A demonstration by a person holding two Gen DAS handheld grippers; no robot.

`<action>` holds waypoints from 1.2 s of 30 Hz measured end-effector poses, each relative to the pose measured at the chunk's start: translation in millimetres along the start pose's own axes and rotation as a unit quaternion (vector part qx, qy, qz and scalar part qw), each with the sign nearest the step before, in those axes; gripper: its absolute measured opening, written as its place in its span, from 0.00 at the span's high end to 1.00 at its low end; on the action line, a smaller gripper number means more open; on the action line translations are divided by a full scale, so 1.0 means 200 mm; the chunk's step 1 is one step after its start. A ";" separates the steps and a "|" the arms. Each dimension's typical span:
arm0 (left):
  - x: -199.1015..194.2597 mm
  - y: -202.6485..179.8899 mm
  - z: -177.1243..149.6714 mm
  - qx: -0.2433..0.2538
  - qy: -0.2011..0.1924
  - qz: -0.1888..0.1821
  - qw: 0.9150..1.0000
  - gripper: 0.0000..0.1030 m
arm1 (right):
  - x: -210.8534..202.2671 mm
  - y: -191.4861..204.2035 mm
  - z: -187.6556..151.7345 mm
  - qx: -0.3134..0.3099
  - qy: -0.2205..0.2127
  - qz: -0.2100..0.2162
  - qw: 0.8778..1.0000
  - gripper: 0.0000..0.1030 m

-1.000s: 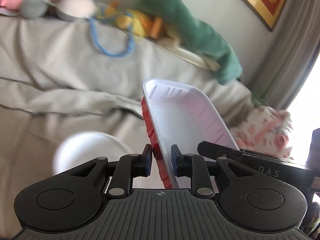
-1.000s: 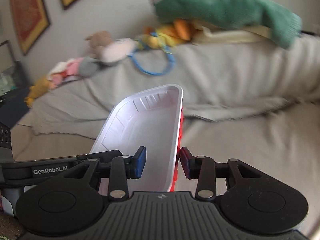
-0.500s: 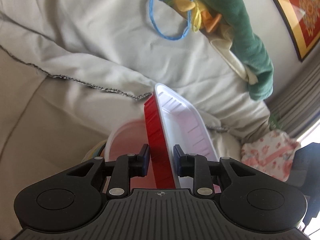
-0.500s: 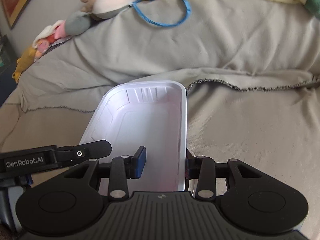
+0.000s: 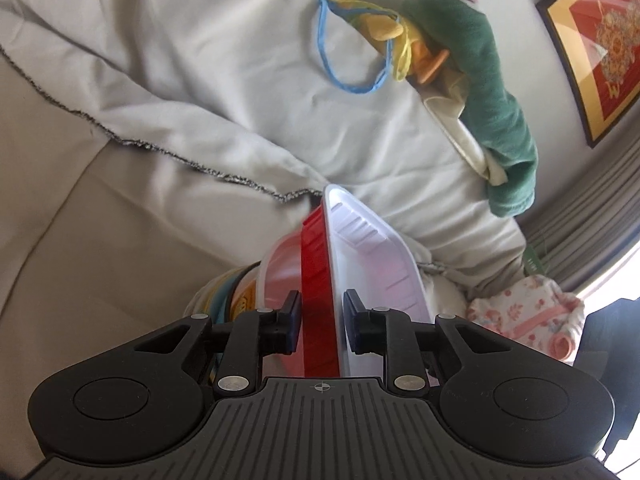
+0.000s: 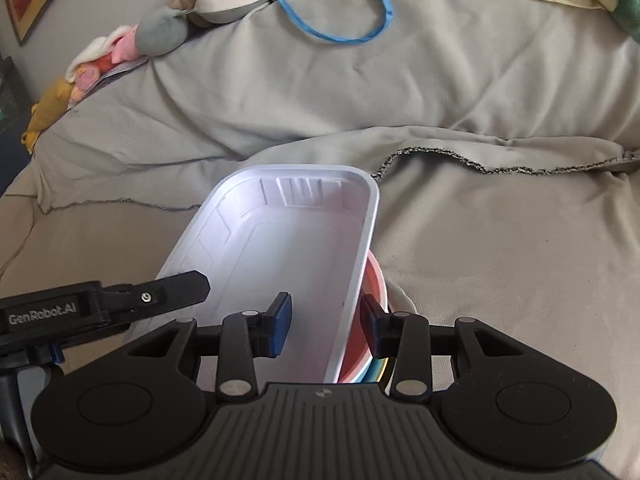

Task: Organize plates and bowls
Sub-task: 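Lift the tray with both grippers and carry it over the bowl stack, then lower the tray onto the white bowl at the stack's top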

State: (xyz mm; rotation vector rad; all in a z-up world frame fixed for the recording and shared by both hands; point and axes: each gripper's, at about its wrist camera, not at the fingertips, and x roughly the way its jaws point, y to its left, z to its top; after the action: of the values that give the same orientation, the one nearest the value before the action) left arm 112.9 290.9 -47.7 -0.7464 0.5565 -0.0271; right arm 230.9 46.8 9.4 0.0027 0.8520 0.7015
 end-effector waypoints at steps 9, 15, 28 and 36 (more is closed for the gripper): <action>-0.09 0.13 0.05 -0.059 -0.024 -0.034 0.997 0.73 | 0.01 0.06 0.00 -0.020 -0.013 -0.032 0.999 0.63; -0.06 0.09 0.03 -0.044 -0.008 -0.045 0.998 0.80 | 0.01 0.09 0.01 -0.033 -0.012 -0.025 0.999 0.63; -0.11 0.10 0.03 -0.053 -0.023 -0.042 0.997 0.80 | 0.01 0.12 0.02 -0.039 -0.019 -0.017 0.999 0.63; -0.14 0.07 0.02 -0.044 -0.036 -0.027 0.998 0.80 | 0.01 0.08 0.02 -0.031 -0.019 -0.030 0.999 0.63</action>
State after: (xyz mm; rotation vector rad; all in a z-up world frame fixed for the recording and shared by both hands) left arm 89.2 310.0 -41.1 -0.8441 0.4707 -0.0253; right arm 225.5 61.0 15.6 -0.0647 0.7896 0.6700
